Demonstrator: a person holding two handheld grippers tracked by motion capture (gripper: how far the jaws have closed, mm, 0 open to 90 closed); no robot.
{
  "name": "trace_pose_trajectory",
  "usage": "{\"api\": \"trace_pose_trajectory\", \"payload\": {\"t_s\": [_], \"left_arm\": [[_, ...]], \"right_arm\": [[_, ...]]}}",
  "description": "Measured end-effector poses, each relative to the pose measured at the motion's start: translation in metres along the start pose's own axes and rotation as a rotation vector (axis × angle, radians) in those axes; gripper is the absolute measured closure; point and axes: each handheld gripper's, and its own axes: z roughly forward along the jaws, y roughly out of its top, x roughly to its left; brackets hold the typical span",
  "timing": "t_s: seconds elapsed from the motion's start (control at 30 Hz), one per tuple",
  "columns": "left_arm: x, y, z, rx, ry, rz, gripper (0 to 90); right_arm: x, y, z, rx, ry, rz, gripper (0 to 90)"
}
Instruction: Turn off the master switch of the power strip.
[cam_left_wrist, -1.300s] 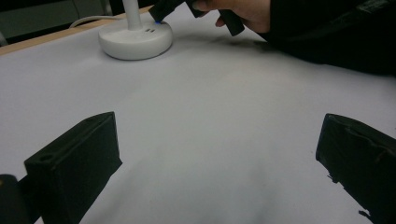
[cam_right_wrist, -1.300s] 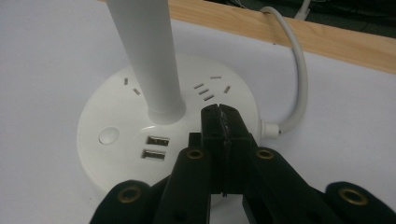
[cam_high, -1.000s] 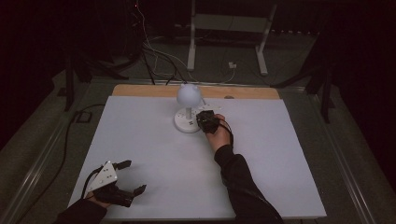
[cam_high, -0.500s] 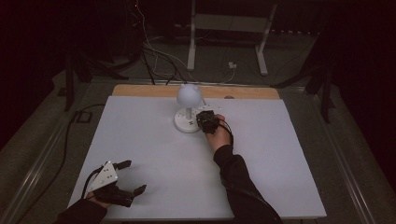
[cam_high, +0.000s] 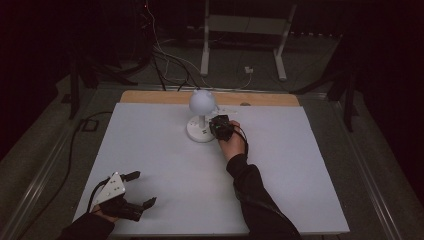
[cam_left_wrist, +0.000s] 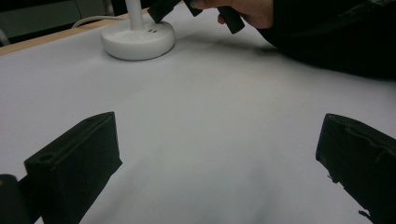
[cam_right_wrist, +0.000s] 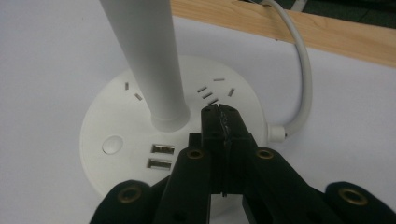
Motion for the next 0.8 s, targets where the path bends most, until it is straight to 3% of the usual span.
{"api": "trace_pose_trajectory", "payload": {"t_s": [0.27,0.37,0.53,0.63,0.77,0.8], "left_arm": [[0.000,0.000,0.000,-0.002,-0.002,-0.001,0.3],[0.000,0.000,0.000,-0.001,-0.003,0.001,0.3],[0.000,0.000,-0.001,-0.002,-0.001,0.000,0.3],[0.000,0.000,0.000,-0.001,0.002,0.003,0.2],[0.000,0.000,0.000,0.000,0.003,0.003,0.2],[0.000,0.000,0.000,0.000,0.002,0.004,0.2]], "right_arm": [[-0.002,-0.001,-0.006,-0.031,0.019,0.005,89.9],[-0.002,0.000,-0.011,-0.041,0.042,0.007,83.8],[-0.005,-0.001,-0.013,0.005,0.082,0.015,46.4],[-0.008,-0.002,-0.018,-0.013,0.113,0.018,24.5],[-0.010,-0.003,-0.025,-0.003,0.210,-0.006,0.8],[-0.010,-0.003,-0.025,-0.003,0.210,-0.006,0.8]]}}
